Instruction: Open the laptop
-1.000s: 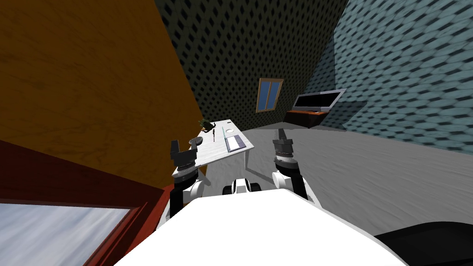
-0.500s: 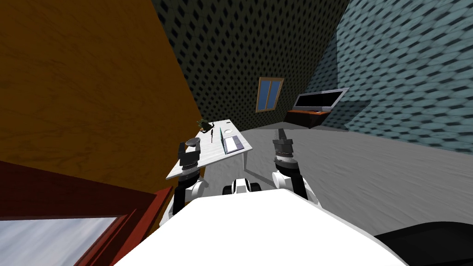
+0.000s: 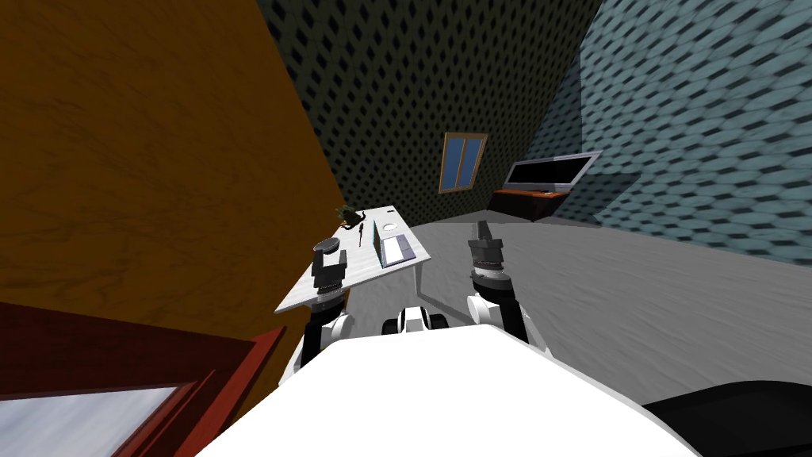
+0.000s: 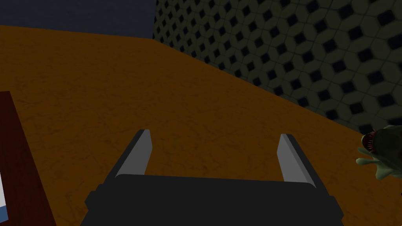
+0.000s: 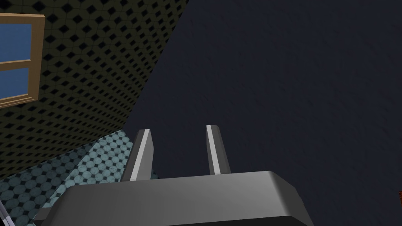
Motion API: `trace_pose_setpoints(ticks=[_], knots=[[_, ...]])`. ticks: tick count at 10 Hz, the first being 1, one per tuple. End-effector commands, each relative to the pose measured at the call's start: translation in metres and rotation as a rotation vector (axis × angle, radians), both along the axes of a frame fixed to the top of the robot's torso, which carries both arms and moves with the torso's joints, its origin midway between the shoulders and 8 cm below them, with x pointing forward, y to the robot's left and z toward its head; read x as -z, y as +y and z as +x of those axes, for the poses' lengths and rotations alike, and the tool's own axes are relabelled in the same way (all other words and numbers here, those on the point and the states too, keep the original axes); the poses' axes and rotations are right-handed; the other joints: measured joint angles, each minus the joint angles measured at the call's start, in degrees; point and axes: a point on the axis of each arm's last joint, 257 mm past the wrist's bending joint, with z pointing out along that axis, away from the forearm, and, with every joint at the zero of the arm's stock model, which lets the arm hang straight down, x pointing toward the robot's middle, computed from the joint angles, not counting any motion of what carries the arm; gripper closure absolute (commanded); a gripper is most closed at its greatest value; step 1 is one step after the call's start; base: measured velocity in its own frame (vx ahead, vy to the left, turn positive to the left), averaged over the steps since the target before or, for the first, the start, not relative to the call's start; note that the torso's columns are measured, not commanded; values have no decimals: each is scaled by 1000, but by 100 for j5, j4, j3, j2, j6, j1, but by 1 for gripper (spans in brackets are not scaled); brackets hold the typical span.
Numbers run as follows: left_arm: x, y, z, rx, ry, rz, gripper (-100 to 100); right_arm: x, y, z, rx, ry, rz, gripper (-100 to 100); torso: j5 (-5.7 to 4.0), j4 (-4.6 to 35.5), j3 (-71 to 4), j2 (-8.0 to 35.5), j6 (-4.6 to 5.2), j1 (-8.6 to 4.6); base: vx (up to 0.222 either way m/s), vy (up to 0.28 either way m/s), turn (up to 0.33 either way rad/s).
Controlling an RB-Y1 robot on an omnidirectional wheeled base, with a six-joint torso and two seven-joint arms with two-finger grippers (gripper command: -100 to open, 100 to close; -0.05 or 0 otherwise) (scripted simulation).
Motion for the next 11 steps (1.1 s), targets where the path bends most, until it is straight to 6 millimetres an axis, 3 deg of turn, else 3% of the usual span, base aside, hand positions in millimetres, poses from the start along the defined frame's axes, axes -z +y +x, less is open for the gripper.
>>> trace_pose_setpoints(ticks=[1, 11], knots=[[20, 6, 7, 7, 31, -33, -100, 0, 0, 0, 0, 0, 0, 0, 1, 1, 2, 2, 0, 2, 42, -66, 10], [87, 26, 21, 16, 131, -160, -100, 0, 0, 0, 0, 0, 0, 0, 1, 1, 2, 3, 0, 2, 37, -56, 8]])
